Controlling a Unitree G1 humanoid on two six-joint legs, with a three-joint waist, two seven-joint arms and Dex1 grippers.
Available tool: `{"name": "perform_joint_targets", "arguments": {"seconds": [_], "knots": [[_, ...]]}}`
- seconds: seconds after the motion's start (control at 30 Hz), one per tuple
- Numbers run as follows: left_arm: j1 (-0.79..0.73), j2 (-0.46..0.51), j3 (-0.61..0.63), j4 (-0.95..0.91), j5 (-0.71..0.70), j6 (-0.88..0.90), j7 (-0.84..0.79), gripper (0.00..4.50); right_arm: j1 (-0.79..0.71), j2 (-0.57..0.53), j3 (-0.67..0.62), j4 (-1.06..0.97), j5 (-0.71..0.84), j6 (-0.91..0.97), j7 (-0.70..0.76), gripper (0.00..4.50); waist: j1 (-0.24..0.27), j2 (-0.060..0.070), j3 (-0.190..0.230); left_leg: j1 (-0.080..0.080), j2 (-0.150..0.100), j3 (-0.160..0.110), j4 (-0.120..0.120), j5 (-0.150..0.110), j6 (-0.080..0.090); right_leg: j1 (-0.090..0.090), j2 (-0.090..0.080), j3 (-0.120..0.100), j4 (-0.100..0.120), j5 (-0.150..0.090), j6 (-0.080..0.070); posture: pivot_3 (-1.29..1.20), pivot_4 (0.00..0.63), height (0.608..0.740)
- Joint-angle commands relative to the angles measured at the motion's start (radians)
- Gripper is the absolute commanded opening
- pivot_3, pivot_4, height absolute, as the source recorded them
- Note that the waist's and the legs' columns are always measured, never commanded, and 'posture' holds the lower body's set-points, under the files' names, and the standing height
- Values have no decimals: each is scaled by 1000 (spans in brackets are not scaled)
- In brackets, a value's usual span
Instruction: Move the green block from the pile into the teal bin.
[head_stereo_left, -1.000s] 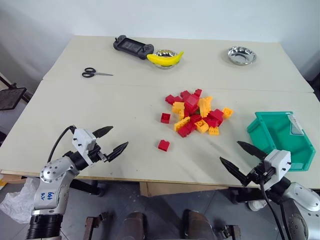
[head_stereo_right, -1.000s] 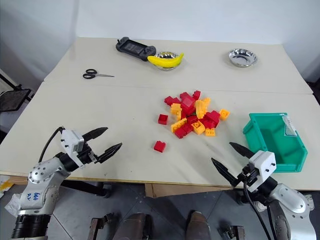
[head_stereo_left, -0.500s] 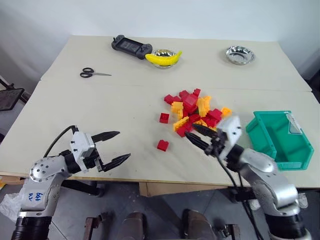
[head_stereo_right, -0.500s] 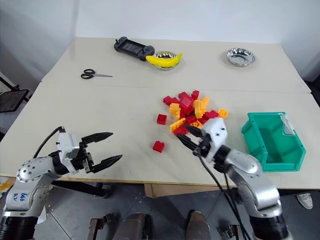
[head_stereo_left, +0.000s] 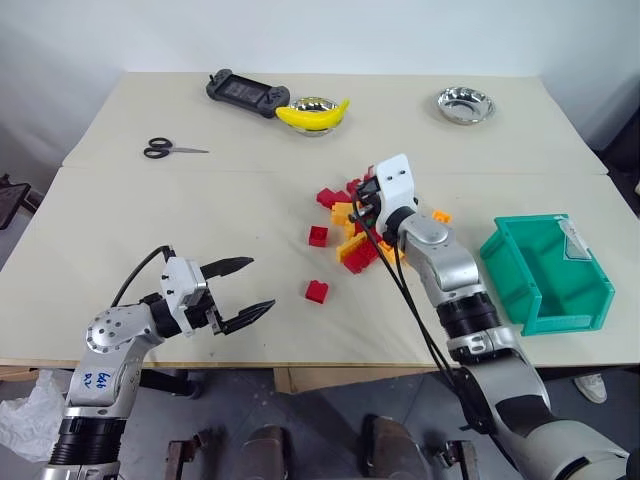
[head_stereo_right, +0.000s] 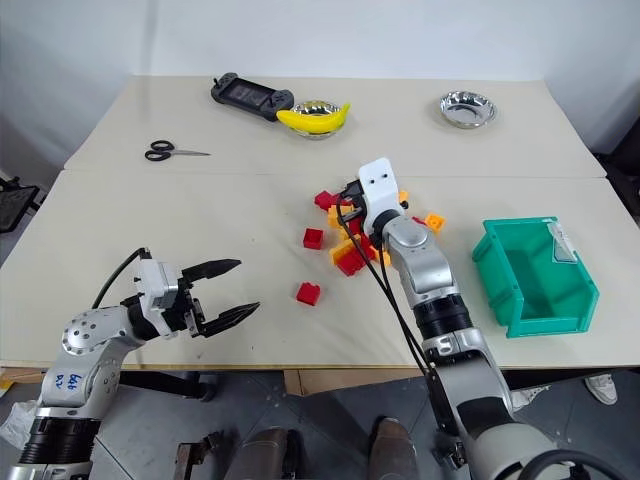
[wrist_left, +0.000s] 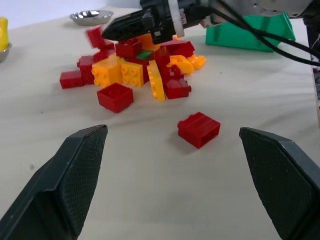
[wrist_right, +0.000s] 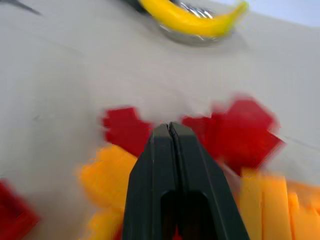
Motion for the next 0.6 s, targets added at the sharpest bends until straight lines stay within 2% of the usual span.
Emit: {"name": "perform_joint_targets", "arguments": {"seconds": [0.03,0.27,0.43,0.6], "knots": [[-18,-28,13,6,5,-15,46,4500,-22,-48,-86,23,-6,-20,-52,33,1,0,0,0,0,0,0,0,0,0,0,0,0,0,0,0,150,740],[-15,-59,7,-1,16,-20,95,4500,40,-111,-85,12,-17,-13,28,33,-6,0,0,0,0,1,-1,0,0,0,0,0,0,0,0,0,150,740],[-12,-55,12,1,15,-18,100,4500,143,-130,12,-208,37,65,277,33,-8,0,0,0,1,1,-1,0,0,0,0,0,0,0,0,0,150,740],[-23,-61,16,22,6,-6,110,4500,200,-151,87,-399,89,239,419,33,-2,0,0,0,1,1,0,0,0,0,0,0,0,0,0,0,150,740]]}}
